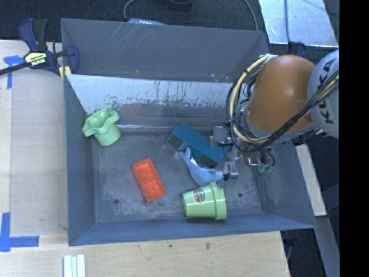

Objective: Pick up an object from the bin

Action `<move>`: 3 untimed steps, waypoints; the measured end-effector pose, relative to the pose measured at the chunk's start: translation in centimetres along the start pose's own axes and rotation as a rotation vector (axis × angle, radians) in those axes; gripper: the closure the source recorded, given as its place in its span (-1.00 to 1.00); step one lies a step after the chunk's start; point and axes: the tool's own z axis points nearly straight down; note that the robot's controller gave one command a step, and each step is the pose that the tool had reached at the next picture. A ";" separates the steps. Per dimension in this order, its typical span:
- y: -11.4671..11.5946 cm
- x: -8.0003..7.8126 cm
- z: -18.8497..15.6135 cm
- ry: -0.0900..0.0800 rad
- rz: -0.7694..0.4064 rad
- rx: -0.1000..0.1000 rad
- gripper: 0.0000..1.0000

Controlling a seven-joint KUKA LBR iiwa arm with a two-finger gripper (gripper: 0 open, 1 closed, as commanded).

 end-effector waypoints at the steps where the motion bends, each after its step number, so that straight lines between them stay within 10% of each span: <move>1: 0.0 -0.2 -0.5 -0.008 0.000 0.000 -1.00; 2: 1.0 -0.5 3.7 -0.017 -0.011 0.001 -1.00; 3: 4.3 0.5 9.3 -0.014 -0.071 0.000 1.00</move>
Offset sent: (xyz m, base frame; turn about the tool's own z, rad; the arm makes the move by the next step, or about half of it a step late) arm 0.0019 0.0253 -0.1019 -0.0258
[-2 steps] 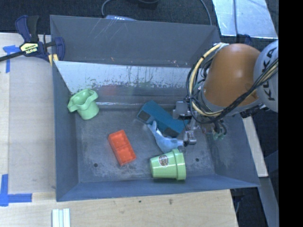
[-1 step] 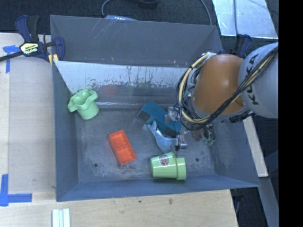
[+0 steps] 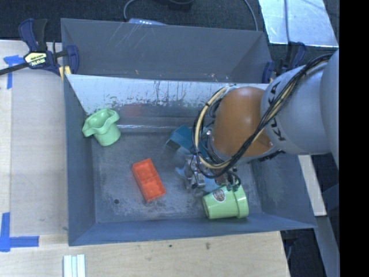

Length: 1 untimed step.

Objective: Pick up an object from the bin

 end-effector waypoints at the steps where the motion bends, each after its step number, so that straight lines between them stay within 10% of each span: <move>1: 0.0 0.0 0.0 0.000 0.000 0.000 1.00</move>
Offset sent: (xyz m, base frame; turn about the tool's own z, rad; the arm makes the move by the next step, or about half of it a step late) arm 0.0018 0.0078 0.1829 -0.0315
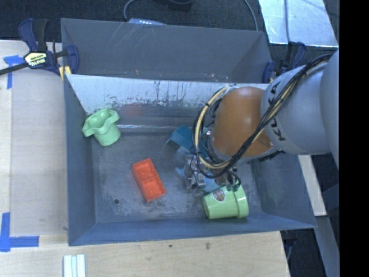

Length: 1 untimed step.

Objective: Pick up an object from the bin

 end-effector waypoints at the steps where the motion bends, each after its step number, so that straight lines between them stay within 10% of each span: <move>1: 0.7 -0.6 -18.8 -0.013 -0.029 0.000 1.00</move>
Offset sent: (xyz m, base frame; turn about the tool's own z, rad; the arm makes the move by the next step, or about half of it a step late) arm 0.0000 0.0000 0.0000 0.0000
